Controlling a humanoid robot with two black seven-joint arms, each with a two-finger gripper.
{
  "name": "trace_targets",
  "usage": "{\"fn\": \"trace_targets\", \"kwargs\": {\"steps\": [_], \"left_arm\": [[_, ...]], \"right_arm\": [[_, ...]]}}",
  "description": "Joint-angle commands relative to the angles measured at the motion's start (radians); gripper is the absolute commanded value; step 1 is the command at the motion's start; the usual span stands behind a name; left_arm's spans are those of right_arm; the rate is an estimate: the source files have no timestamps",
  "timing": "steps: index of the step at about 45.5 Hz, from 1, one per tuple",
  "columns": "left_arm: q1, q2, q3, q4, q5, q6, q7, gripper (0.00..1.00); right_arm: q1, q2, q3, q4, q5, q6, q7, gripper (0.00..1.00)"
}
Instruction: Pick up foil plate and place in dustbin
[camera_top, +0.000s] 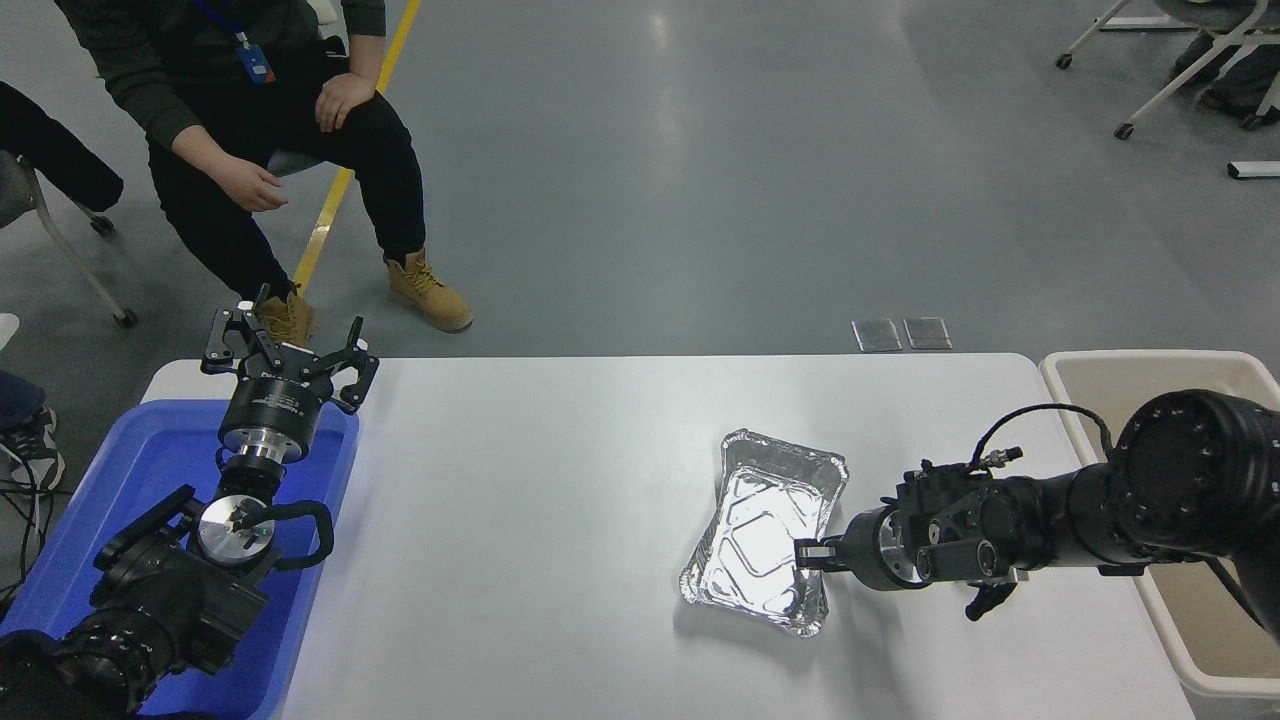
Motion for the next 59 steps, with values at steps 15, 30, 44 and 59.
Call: {"fn": "trace_targets", "kwargs": {"steps": [15,30,44,59], "left_arm": [[0.0,0.0,0.0,-0.001,0.0,0.0,0.0,0.99],[0.0,0.0,0.0,-0.001,0.0,0.0,0.0,0.99],[0.0,0.0,0.0,0.001,0.0,0.0,0.0,0.99],[0.0,0.0,0.0,0.001,0.0,0.0,0.0,0.99]], "right_arm": [[0.122,-0.025,-0.028,0.042,-0.004,0.021,0.008,0.0],[0.473,-0.125,-0.073,0.249,-0.004,0.202,0.01,0.0],[0.803,-0.176,-0.119,0.374,0.005,0.375,0.01,0.0],[1.024,-0.237,-0.16,0.454,0.001,0.502,0.01,0.0]]}}
